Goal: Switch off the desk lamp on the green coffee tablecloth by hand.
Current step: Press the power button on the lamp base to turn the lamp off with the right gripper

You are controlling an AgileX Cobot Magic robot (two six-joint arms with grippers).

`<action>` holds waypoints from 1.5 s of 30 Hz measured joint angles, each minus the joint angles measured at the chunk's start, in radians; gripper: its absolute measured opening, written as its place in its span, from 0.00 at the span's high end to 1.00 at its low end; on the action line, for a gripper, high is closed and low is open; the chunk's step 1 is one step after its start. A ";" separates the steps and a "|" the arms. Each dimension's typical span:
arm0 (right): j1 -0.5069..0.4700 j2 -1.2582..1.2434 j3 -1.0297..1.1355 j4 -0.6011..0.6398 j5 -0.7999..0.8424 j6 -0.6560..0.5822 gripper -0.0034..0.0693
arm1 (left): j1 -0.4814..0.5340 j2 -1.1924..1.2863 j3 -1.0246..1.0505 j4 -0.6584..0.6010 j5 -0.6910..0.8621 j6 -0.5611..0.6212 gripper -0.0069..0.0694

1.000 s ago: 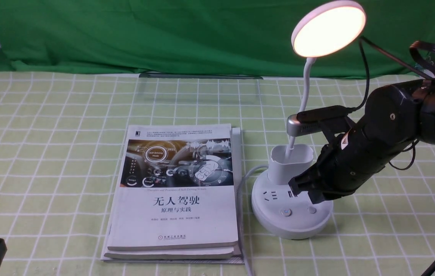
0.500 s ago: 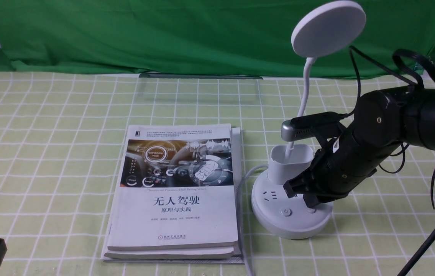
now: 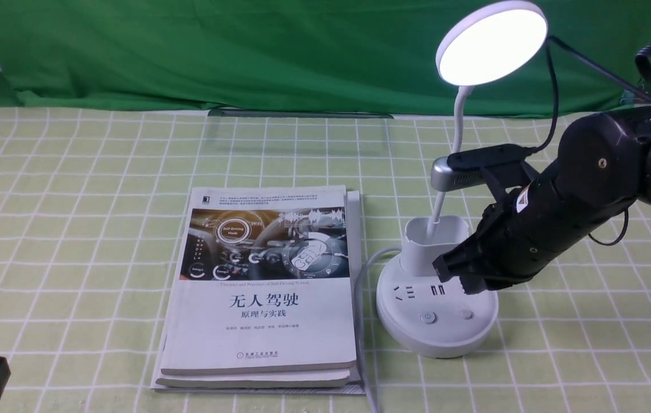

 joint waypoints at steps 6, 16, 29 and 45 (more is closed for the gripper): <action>0.012 0.077 -0.001 0.004 0.009 -0.015 0.89 | 0.000 0.000 0.000 0.000 0.000 0.000 0.59; 0.012 0.073 -0.009 0.006 0.020 -0.022 0.89 | 0.000 0.000 0.000 0.001 0.000 0.000 0.59; 0.012 -0.020 -0.001 -0.004 0.002 -0.022 0.89 | 0.000 0.000 0.000 0.001 0.000 0.000 0.59; 0.012 0.067 0.029 -0.004 -0.037 -0.016 0.89 | 0.000 0.000 0.000 0.001 0.000 0.000 0.59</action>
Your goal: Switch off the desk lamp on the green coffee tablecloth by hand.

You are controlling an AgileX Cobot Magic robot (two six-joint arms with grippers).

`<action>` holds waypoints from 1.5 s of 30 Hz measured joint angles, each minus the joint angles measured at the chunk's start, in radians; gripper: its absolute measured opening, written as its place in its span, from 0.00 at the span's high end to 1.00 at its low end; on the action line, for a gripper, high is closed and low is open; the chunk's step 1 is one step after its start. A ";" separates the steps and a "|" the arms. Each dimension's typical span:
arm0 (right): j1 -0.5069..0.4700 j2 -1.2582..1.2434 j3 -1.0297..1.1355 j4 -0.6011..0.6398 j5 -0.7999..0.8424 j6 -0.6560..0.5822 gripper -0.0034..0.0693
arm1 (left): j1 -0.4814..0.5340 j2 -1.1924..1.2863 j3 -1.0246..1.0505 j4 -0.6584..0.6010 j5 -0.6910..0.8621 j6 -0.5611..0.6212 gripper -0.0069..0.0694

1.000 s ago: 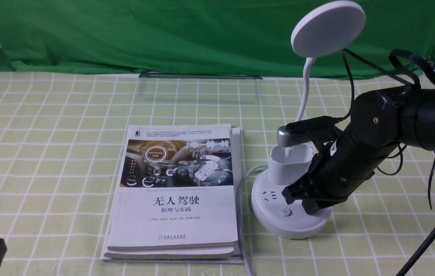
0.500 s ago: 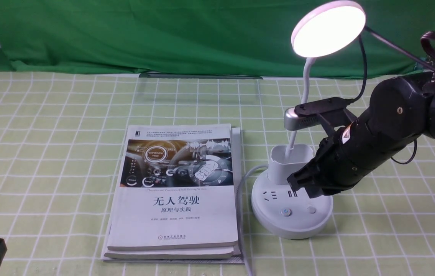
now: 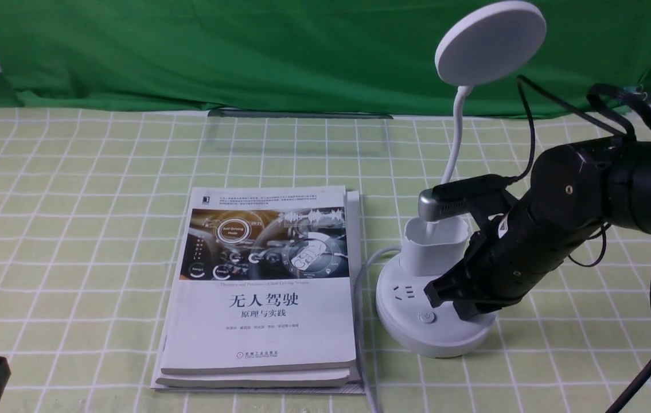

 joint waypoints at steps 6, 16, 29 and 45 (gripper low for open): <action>0.000 -0.048 0.012 -0.004 0.000 0.001 0.89 | 0.000 0.000 0.000 0.000 0.000 0.000 0.59; 0.002 -0.418 0.169 -0.013 0.007 0.029 0.89 | 0.000 0.000 0.000 0.000 0.000 0.000 0.59; 0.002 -0.879 0.304 -0.015 0.163 0.031 0.88 | 0.000 0.000 0.000 0.000 0.000 0.000 0.59; -0.111 -1.194 0.485 -0.038 0.048 0.017 0.90 | 0.000 0.000 0.000 0.000 0.000 0.000 0.59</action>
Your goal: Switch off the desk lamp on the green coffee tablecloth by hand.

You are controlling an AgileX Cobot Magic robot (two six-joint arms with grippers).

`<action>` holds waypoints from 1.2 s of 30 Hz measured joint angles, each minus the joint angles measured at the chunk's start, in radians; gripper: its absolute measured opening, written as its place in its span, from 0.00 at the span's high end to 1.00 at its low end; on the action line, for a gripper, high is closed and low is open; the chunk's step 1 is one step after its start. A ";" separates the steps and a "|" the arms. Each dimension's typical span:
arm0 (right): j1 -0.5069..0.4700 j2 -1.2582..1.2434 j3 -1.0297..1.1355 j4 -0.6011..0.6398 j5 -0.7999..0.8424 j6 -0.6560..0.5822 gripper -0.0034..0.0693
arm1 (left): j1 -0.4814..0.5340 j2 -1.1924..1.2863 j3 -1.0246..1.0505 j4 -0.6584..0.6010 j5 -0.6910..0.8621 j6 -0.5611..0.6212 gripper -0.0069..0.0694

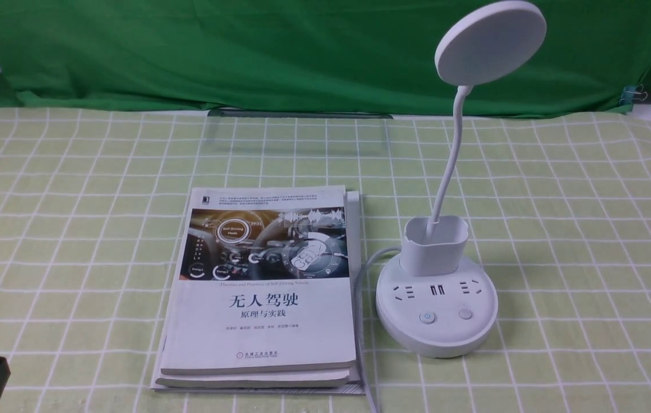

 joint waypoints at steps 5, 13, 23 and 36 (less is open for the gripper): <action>-0.157 -0.225 0.266 -0.001 -0.202 -0.020 0.90 | 0.000 0.000 0.000 0.000 0.000 0.000 0.59; -0.274 -0.537 0.584 -0.016 -0.381 -0.027 0.90 | 0.000 0.000 0.000 0.000 0.000 0.000 0.59; -0.276 -0.610 0.643 -0.027 -0.395 -0.074 0.90 | 0.000 0.000 0.000 0.000 0.000 0.000 0.59; -0.276 -0.610 0.643 -0.028 -0.396 -0.077 0.88 | 0.000 0.000 0.000 0.000 0.000 0.000 0.59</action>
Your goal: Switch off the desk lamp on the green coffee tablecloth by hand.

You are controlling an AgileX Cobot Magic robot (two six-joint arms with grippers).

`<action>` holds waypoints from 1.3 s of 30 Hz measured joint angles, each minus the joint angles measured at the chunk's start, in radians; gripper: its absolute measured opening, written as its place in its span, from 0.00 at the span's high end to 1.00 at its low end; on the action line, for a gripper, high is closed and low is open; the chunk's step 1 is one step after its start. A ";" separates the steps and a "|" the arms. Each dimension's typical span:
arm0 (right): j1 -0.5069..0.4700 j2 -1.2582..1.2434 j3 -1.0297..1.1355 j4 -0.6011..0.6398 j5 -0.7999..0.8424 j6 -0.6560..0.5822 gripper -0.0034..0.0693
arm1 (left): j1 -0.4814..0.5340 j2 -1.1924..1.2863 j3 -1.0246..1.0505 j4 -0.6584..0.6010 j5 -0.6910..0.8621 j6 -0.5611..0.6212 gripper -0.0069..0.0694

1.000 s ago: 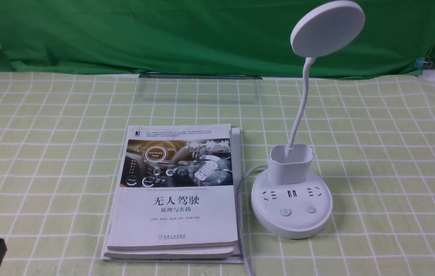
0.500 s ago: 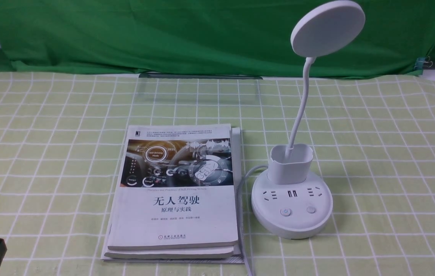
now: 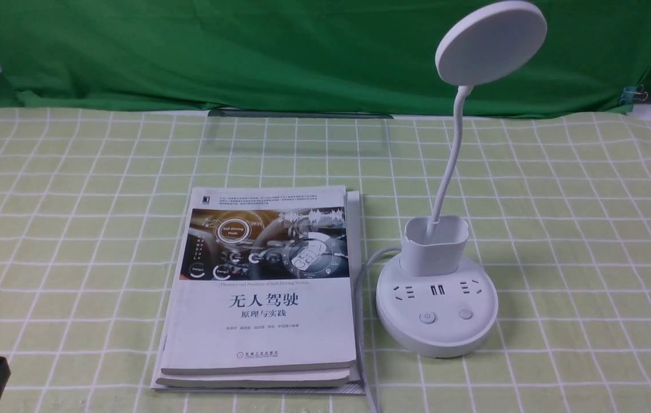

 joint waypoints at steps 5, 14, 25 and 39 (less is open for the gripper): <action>0.000 0.000 0.000 0.000 0.000 0.000 0.88 | 0.000 0.000 0.000 0.000 0.000 0.000 0.59; 0.000 0.000 0.000 0.000 0.000 0.001 0.86 | 0.000 0.000 0.000 0.000 0.000 0.000 0.59; 0.000 0.000 0.000 0.000 0.000 0.001 0.83 | 0.000 0.000 0.000 0.000 0.000 0.000 0.59; 0.000 0.000 0.000 0.000 -0.002 0.001 0.79 | 0.000 0.000 0.000 0.000 0.000 0.000 0.59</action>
